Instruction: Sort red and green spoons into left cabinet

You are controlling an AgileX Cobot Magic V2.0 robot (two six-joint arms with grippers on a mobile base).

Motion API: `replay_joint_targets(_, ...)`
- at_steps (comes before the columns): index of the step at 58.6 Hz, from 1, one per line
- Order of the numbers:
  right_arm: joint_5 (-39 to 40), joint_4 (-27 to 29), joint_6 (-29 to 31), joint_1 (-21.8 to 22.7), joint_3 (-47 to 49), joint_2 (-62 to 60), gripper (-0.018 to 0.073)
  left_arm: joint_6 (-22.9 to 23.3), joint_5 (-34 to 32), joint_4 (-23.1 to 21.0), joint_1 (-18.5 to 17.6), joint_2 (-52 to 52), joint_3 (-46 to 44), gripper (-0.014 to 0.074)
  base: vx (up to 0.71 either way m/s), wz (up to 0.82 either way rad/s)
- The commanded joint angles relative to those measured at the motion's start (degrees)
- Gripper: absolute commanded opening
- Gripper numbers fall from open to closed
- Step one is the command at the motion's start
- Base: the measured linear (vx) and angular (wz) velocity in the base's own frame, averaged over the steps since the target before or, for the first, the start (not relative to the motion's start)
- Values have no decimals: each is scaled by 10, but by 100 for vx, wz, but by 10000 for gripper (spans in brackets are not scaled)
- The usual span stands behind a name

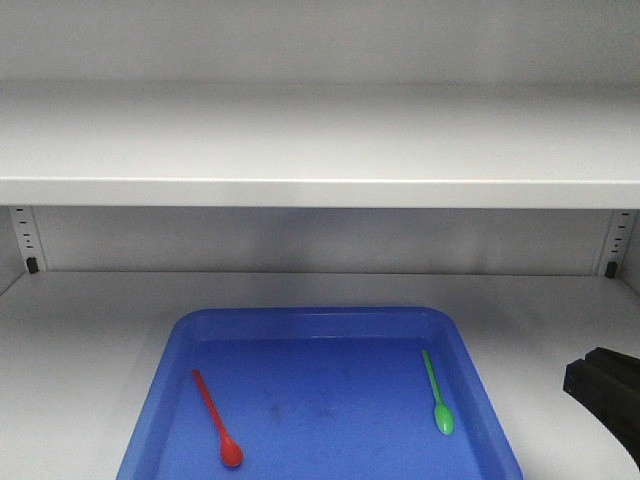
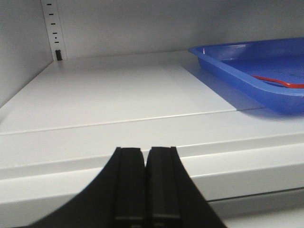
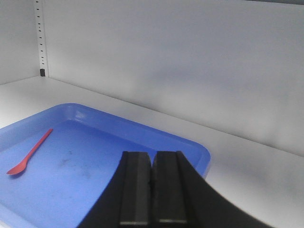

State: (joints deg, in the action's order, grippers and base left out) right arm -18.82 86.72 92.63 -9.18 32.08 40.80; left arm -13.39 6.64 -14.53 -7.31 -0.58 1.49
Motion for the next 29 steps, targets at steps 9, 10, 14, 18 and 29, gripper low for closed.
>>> replay_joint_targets(9,1,16,3,2,17,-1,-3,3,-51,-7,2,-10,10,-1,0,0)
replay_joint_targets(10,1,16,3,2,17,-1,-3,3,-51,-7,2,-10,10,-1,0,0)
replay_joint_targets(14,1,16,3,2,17,-1,-3,3,-62,-2,2,-10,10,-1,0,0)
replay_joint_targets(18,1,16,3,2,17,-1,-3,16,-75,14,2,-10,10,-1,0,0)
replay_joint_targets(29,1,16,3,2,17,-1,-3,107,-78,105,2,-10,10,-1,0,0)
